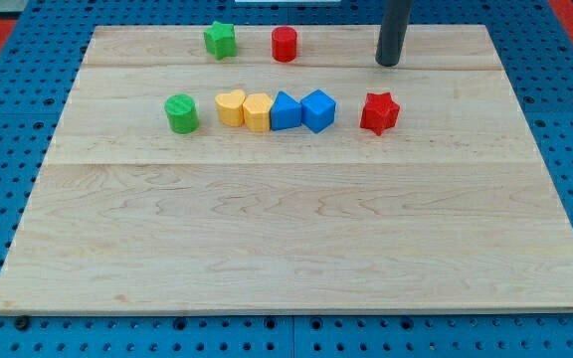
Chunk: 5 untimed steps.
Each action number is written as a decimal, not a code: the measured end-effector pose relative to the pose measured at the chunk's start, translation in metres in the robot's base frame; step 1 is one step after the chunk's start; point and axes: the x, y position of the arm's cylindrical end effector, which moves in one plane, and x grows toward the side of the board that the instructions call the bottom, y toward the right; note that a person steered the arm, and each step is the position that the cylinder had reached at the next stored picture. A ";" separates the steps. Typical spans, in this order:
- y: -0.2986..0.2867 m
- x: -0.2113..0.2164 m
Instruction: Slide the red circle to the bottom of the green star
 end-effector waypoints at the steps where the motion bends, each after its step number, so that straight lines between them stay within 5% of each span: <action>1: -0.021 -0.028; 2: -0.058 -0.065; 5: -0.064 -0.068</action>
